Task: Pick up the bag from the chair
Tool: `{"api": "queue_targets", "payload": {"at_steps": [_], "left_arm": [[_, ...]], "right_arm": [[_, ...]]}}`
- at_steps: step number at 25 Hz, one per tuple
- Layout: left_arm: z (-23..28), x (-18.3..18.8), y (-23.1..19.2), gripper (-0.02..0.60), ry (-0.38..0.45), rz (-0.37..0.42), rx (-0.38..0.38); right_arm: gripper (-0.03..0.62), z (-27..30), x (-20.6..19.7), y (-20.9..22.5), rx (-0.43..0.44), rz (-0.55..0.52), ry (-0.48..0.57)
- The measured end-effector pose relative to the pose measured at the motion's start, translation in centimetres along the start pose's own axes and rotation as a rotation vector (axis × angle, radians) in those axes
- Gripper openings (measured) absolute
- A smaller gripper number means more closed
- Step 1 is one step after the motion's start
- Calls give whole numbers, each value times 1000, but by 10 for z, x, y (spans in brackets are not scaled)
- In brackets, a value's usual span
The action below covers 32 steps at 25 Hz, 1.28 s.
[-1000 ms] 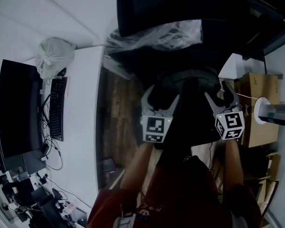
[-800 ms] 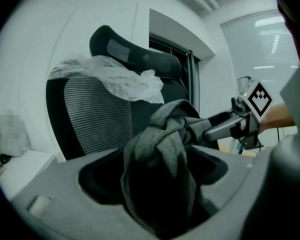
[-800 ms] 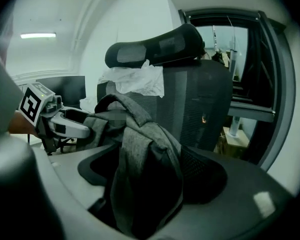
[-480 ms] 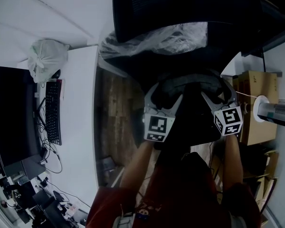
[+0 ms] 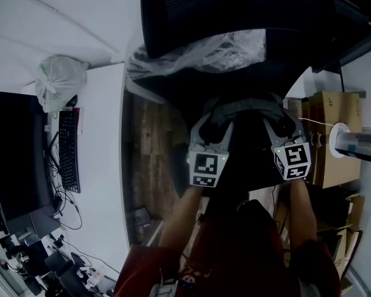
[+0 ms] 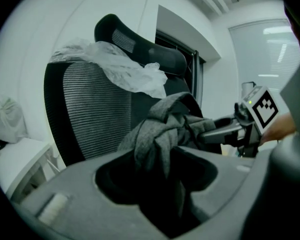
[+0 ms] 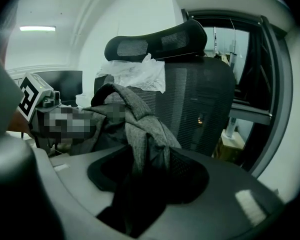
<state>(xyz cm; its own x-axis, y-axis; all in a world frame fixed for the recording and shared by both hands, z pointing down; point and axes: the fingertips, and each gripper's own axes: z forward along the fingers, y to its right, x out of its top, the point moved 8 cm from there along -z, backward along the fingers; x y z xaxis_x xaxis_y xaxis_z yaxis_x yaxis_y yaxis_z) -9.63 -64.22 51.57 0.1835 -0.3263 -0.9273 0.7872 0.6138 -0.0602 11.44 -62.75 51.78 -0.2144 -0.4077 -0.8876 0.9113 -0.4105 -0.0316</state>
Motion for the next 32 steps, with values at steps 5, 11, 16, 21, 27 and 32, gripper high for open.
{"api": "queue_targets", "payload": {"at_steps": [5, 11, 16, 21, 27, 32], "left_arm": [[-9, -2, 11, 188, 0, -10, 8], [-31, 1, 32, 173, 19, 0, 24], [-57, 9, 63, 172, 50, 49, 45], [-96, 14, 99, 172, 70, 70, 66], [-154, 12, 160, 172, 81, 68, 80], [-203, 0, 210, 172, 79, 89, 111]], "right_arm": [[175, -13, -4, -6, -18, -1, 12], [146, -42, -7, -16, -19, -9, 34], [141, -82, -10, -22, -34, -12, 77], [141, -130, -15, -35, -32, -17, 114], [141, -209, -27, -53, -23, -37, 129], [143, -269, -51, -74, -13, -31, 138]]}}
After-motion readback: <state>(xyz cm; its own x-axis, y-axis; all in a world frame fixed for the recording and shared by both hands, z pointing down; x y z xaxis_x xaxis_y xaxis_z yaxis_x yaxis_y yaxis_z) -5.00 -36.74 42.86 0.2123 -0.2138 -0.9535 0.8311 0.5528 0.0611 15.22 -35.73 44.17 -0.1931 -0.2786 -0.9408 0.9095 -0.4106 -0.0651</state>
